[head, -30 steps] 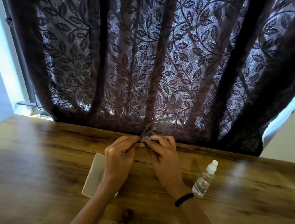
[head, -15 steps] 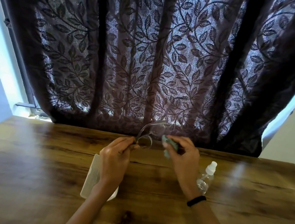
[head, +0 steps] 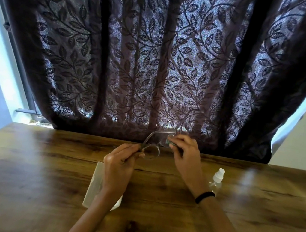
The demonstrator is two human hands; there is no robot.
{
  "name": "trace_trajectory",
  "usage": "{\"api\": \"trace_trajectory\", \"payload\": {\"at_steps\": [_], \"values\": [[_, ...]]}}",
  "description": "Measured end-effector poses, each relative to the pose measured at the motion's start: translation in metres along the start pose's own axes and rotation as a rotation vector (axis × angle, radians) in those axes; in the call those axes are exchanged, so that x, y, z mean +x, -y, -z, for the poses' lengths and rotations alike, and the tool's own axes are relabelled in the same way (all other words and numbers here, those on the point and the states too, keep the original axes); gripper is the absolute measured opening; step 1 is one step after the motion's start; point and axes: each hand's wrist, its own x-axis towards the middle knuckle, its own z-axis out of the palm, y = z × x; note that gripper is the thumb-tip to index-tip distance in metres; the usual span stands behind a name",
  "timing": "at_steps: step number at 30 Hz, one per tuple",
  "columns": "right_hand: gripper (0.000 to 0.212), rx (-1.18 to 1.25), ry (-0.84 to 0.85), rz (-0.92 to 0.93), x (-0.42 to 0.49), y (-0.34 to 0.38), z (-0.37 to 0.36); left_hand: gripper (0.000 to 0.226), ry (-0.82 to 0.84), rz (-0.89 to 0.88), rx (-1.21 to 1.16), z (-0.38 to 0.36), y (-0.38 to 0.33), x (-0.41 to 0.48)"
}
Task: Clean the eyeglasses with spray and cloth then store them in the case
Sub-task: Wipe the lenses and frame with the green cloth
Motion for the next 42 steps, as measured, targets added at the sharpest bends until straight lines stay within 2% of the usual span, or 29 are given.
{"api": "trace_trajectory", "payload": {"at_steps": [4, 11, 18, 21, 25, 32, 38, 42], "values": [[0.022, 0.018, 0.041, 0.061, -0.004, 0.005, -0.002, 0.016, -0.007, 0.002, -0.026, -0.001, 0.001, -0.001], [0.012, -0.075, -0.015, 0.054, 0.005, -0.006, 0.011, 0.019, 0.016, -0.019, -0.044, 0.000, -0.001, -0.001], [0.017, 0.107, -0.003, 0.086, 0.001, 0.005, 0.009, 0.026, -0.020, -0.014, -0.031, -0.003, -0.006, 0.001], [0.019, 0.022, 0.003, 0.124, 0.001, 0.000, 0.011, 0.029, -0.027, -0.023, -0.013, 0.000, -0.007, 0.004], [0.017, -0.120, -0.080, 0.115, 0.002, -0.006, 0.012, 0.028, -0.036, -0.017, -0.019, 0.001, -0.008, 0.003], [0.019, 0.139, 0.012, 0.032, -0.002, 0.008, 0.008, 0.026, -0.058, -0.012, -0.020, -0.001, -0.006, 0.003], [0.015, -0.084, -0.064, 0.068, -0.001, -0.006, 0.008, 0.022, -0.069, -0.010, -0.051, -0.002, -0.007, 0.002], [0.020, -0.033, -0.085, 0.054, -0.005, -0.007, 0.007, 0.025, -0.094, -0.002, -0.072, -0.004, -0.007, 0.002]]}}
